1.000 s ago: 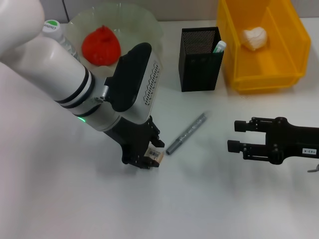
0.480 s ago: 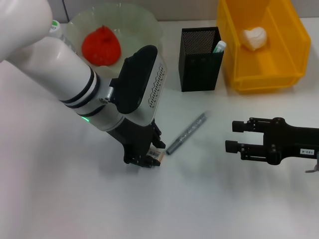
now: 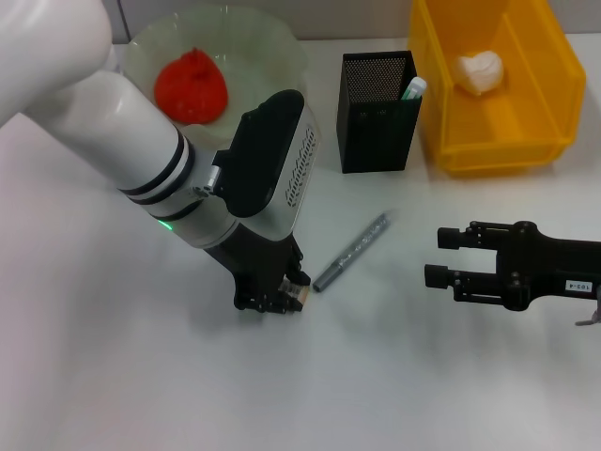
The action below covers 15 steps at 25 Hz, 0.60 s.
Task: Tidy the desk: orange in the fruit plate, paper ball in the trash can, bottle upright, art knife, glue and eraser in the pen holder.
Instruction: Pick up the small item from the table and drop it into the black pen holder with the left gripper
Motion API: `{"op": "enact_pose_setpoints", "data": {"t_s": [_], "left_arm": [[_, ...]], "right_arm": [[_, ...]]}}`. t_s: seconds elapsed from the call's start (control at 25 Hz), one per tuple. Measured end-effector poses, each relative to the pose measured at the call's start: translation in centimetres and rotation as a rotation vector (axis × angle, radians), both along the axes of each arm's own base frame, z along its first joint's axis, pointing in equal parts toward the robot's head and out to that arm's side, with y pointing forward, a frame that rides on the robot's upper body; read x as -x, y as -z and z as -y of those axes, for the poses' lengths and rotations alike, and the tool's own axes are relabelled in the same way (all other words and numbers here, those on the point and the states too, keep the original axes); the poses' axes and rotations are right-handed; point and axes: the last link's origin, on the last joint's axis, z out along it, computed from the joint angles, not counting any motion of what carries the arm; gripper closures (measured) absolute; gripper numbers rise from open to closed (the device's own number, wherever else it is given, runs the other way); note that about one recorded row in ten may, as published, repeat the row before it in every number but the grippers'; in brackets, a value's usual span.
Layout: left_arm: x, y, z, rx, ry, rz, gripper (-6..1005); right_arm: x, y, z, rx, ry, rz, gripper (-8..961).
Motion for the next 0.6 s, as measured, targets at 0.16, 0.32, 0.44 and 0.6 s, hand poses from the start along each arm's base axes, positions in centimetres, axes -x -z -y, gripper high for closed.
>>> {"op": "enact_pose_setpoints", "data": {"t_s": [0.16, 0.32, 0.44, 0.6], "left_arm": [[-0.2, -0.2, 0.0, 0.001, -0.003, 0.014, 728], [-0.5, -1.1, -0.2, -0.011, -0.035, 0.060, 727], [-0.7, -2.1, -0.3, -0.021, -0.074, 0.116, 727], [-0.9, -4.0, -0.2, -0.033, -0.152, 0.241, 728]], "right_arm": [[0.0, 0.0, 0.0, -0.001, 0.000, 0.001, 285], [0.0, -0.1, 0.0, -0.001, 0.000, 0.002, 286], [0.0, -0.2, 0.0, -0.002, -0.002, -0.001, 286], [0.0, -0.3, 0.0, 0.000, -0.005, -0.005, 287]]}}
